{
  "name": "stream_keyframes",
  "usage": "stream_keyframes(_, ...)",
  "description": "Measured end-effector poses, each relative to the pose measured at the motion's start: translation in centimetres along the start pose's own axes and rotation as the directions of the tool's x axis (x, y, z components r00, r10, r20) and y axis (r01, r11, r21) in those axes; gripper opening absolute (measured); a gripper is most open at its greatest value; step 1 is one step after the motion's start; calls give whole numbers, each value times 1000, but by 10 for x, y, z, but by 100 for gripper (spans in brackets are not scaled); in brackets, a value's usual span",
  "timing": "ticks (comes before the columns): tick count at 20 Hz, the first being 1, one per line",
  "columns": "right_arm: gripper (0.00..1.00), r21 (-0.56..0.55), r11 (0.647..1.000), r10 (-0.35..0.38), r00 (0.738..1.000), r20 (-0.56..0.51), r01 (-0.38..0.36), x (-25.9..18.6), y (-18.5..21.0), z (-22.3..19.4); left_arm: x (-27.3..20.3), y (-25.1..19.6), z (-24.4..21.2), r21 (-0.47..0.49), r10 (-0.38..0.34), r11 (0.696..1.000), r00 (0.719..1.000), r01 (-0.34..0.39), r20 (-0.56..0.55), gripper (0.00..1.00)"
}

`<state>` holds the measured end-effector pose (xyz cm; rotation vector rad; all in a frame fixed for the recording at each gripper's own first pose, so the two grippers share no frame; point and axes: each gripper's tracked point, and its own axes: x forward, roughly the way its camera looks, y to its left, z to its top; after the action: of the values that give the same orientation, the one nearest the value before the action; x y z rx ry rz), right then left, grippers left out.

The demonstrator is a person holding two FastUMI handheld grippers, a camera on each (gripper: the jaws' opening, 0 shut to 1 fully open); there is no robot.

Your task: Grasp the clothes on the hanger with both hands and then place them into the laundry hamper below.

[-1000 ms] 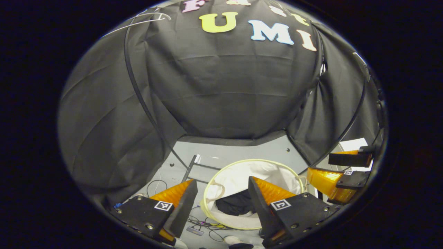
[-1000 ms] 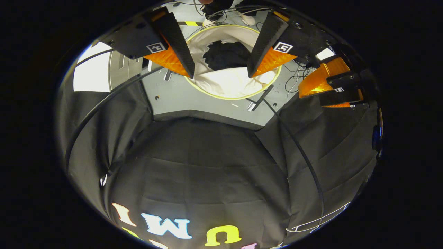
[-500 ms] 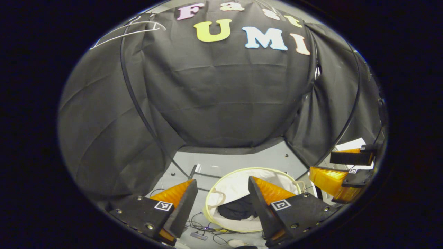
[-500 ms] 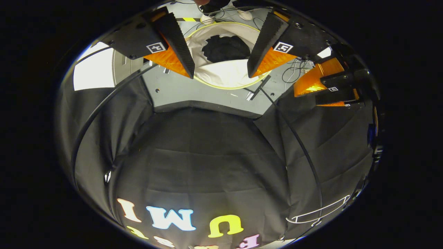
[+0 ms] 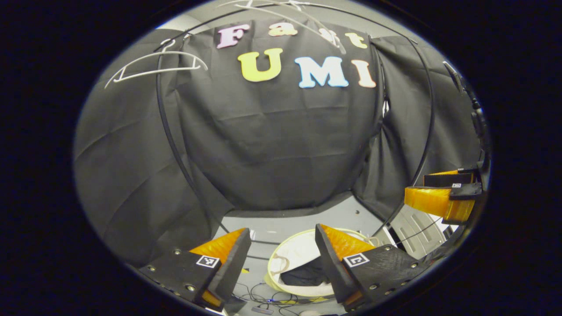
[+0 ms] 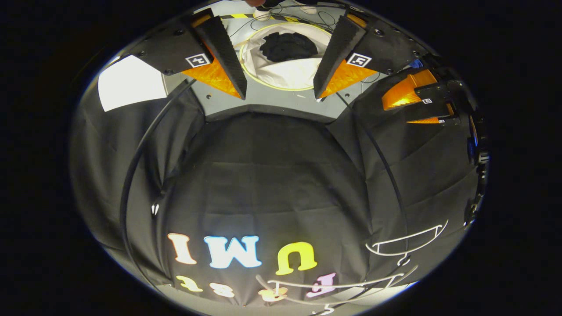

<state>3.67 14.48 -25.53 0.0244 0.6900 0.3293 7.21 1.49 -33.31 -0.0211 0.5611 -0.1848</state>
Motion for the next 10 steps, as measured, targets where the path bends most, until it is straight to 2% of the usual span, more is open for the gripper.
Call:
stream_keyframes(1, 93, 12, 1000, -15, 999, 29, 15, -11, -3, 9, -9, 3, 11, -8, -5, 1000, 1000, 5, 27, 87)
stream_keyframes(3, 97, 39, 998, -48, 995, 85, 45, -36, -12, 25, -29, 11, 33, -18, -10, 1000, 996, 11, 84, 87)
stream_keyframes(6, 93, 71, 994, -90, 984, 155, 80, -70, -26, 41, -61, 16, 65, -29, -5, 1000, 987, 10, 159, 86)
stream_keyframes(10, 92, 80, 990, -134, 957, 258, 117, -118, -51, 66, -112, 9, 109, -54, 4, 998, 966, 10, 257, 87)
